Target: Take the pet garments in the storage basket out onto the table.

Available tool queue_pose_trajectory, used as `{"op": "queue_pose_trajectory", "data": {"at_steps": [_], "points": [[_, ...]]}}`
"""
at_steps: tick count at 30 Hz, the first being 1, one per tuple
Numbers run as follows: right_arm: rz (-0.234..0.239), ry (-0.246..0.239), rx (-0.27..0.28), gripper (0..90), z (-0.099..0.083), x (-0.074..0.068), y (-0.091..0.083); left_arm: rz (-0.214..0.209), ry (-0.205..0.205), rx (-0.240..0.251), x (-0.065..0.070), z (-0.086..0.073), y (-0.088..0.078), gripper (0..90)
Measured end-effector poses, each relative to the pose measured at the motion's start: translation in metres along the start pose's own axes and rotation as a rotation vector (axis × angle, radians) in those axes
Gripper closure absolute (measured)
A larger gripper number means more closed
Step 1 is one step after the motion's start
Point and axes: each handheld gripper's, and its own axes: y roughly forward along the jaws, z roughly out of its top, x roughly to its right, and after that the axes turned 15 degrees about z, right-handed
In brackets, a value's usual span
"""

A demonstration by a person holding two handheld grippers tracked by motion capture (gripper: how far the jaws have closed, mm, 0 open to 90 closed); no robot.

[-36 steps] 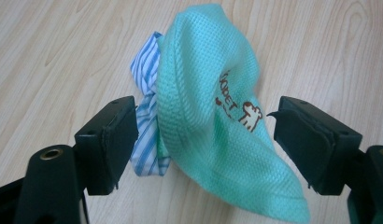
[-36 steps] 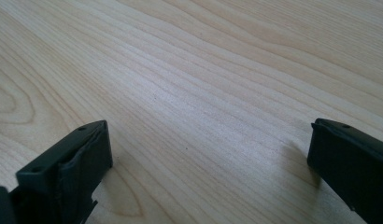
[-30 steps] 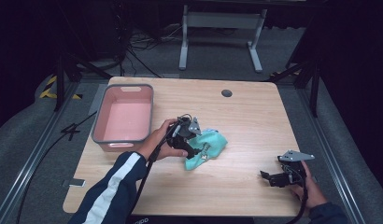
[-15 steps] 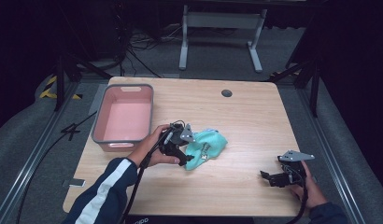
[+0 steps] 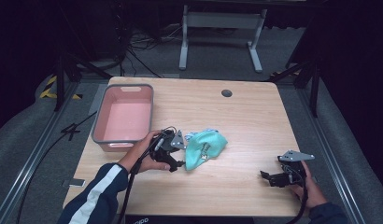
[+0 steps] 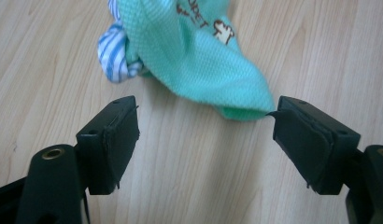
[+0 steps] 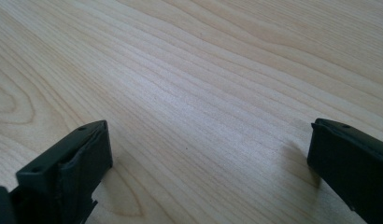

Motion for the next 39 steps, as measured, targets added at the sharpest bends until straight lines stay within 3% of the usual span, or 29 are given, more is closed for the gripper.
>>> {"op": "queue_pose_trajectory", "data": {"at_steps": [19, 30, 33, 39], "points": [[-0.002, 0.001, 0.001, 0.3, 0.000, 0.000, 0.000, 0.017, 0.000, -0.050, 0.005, -0.053, -0.009, 22.8], [-0.004, 0.002, 0.002, 0.3, 0.000, 0.000, 0.000, 0.057, -0.004, -0.088, 0.007, -0.088, -0.016, 22.1], [-0.004, 0.003, 0.002, 0.3, 0.000, 0.000, 0.000, 0.057, -0.036, -0.079, 0.006, -0.099, -0.019, 22.1], [-0.004, 0.003, 0.002, 0.3, 0.000, 0.000, 0.000, 0.077, -0.060, -0.087, 0.005, -0.119, -0.023, 21.9]]}}
